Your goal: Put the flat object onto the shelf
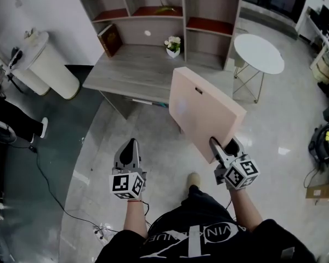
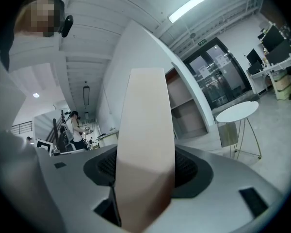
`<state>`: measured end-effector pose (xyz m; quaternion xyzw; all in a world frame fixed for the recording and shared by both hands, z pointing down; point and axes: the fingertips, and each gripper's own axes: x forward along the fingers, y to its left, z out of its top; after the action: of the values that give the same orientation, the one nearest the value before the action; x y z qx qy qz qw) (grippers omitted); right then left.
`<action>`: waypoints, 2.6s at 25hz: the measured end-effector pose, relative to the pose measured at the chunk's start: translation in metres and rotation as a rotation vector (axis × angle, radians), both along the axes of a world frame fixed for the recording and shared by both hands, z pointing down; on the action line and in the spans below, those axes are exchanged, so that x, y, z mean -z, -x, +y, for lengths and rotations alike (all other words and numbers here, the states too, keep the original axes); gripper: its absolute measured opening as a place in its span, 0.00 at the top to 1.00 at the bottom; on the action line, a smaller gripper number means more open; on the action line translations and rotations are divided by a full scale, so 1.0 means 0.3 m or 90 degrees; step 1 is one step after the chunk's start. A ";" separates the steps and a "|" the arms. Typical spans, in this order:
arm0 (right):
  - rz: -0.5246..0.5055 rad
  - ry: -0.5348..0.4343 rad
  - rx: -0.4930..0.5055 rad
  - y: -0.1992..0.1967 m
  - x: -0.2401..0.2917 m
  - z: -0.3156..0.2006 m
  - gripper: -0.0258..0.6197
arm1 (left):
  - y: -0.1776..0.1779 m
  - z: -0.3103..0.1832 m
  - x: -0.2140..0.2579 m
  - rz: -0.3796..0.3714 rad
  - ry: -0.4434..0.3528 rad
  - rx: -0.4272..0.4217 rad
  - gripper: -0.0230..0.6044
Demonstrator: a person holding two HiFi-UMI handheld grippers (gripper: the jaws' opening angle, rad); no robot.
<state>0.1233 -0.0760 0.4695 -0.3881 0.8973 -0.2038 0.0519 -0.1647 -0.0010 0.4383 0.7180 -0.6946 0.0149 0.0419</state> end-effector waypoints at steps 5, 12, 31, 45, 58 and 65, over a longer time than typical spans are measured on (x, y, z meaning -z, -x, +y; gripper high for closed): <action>-0.020 0.029 -0.002 -0.037 -0.025 -0.144 0.51 | -0.052 -0.134 -0.015 -0.002 0.012 -0.002 0.95; -0.093 0.086 -0.026 -0.100 -0.055 -0.300 0.51 | -0.082 -0.272 -0.012 -0.005 0.017 0.008 0.95; -0.273 0.216 -0.190 -0.073 -0.128 -0.544 0.51 | -0.057 -0.526 -0.055 -0.006 0.045 -0.085 0.96; -0.414 0.271 -0.366 0.135 -0.213 -0.646 0.51 | 0.212 -0.801 -0.007 -0.002 0.019 -0.179 0.95; -0.522 0.330 -0.451 0.275 -0.306 -0.610 0.50 | 0.281 -0.894 -0.073 0.027 0.039 -0.240 0.96; -0.565 0.428 -0.438 0.352 -0.384 -0.620 0.50 | 0.253 -0.901 -0.095 0.039 0.056 -0.243 0.95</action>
<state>0.0176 -0.2620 0.5848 -0.5270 0.5027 -0.5857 0.3556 -0.2405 -0.2712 0.4667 0.8342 -0.5431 0.0313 0.0905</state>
